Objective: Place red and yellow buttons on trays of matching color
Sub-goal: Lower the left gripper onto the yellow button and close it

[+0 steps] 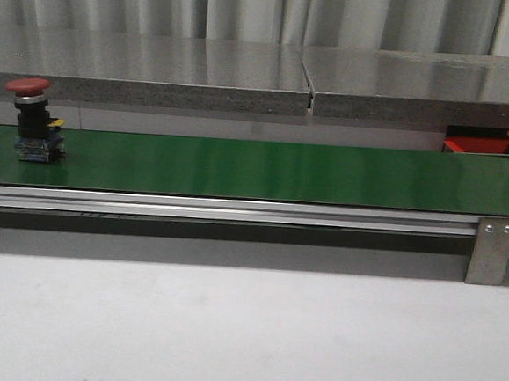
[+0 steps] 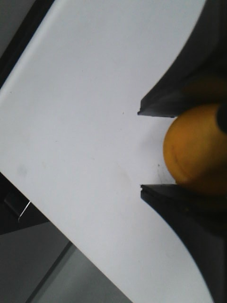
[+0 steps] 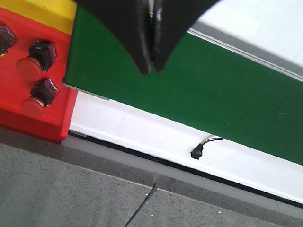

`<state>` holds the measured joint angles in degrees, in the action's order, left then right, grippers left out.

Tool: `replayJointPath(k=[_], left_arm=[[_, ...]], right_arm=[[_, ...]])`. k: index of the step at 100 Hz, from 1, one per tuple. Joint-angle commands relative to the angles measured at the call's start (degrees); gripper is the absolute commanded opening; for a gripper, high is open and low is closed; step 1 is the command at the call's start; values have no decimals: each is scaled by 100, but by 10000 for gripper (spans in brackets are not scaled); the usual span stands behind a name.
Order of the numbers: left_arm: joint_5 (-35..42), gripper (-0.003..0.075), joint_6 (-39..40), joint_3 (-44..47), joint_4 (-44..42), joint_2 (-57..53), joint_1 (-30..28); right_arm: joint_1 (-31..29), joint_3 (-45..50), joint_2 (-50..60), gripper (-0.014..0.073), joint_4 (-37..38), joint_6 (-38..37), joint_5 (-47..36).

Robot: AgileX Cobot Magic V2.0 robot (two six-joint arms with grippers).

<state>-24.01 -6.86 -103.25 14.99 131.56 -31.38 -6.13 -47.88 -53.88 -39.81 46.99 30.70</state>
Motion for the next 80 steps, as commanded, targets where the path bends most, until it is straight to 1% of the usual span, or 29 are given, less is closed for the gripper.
replayJointPath(k=[1, 4, 22, 36, 50, 68, 80], left_arm=[[228, 24, 5, -193, 92, -334, 19], [211, -19, 5, -193, 103, -334, 19], [124, -19, 5, -193, 144, -465, 19], [-127, -19, 5, -278, 185, -798, 19], [-609, -19, 5, -278, 387, -1296, 19], [-1625, -19, 16, -278, 697, -1893, 47], [-1936, -19, 7, -155, 705, -2216, 165]], right_arm=[[6, -210, 94, -68, -129, 50, -269], [6, -210, 94, -68, -129, 50, -269], [6, -210, 94, -68, -129, 50, -269], [6, -210, 94, -68, -129, 50, -269], [6, -210, 94, -68, -129, 50, -269], [6, -210, 94, -68, -129, 50, -269], [6, -210, 94, -68, -129, 50, -269]])
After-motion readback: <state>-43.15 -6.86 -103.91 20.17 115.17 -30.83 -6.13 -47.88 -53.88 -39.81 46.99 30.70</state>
